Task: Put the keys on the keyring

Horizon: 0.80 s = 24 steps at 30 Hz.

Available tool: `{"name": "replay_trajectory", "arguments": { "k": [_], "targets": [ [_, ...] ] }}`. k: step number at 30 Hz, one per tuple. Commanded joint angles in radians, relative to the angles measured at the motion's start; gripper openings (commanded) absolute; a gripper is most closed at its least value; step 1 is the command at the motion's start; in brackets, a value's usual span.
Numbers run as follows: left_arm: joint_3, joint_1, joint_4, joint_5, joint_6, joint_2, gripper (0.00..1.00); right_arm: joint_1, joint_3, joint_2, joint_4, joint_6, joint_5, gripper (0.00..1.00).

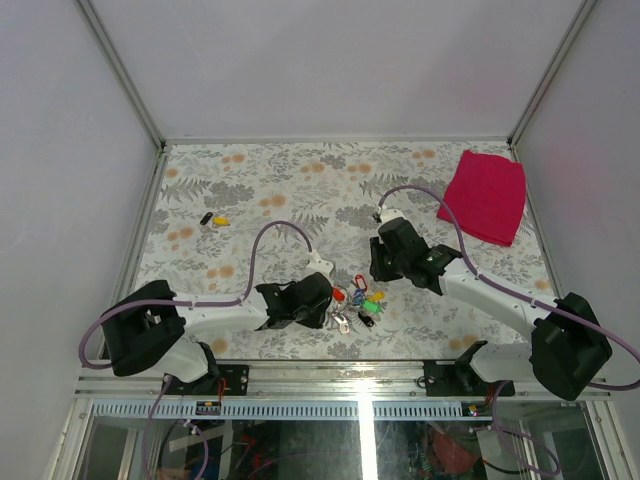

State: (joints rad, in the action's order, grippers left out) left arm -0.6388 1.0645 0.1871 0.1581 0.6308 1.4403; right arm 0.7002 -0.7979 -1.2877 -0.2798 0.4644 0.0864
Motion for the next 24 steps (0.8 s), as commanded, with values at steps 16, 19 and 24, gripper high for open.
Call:
{"name": "replay_trajectory", "arguments": {
  "k": [16,19,24],
  "targets": [
    [-0.14,0.016,0.211,0.099,-0.142,-0.025,0.0,-0.005,0.017,0.106,0.08,-0.01,-0.065,0.23],
    [-0.152,0.016,0.224,0.096,-0.165,-0.047,0.0,-0.006,0.024,0.133,0.092,-0.01,-0.064,0.21],
    [-0.183,0.016,0.238,0.065,-0.201,-0.079,0.0,-0.005,0.037,0.192,0.105,-0.011,-0.067,0.17]
  ]
}}
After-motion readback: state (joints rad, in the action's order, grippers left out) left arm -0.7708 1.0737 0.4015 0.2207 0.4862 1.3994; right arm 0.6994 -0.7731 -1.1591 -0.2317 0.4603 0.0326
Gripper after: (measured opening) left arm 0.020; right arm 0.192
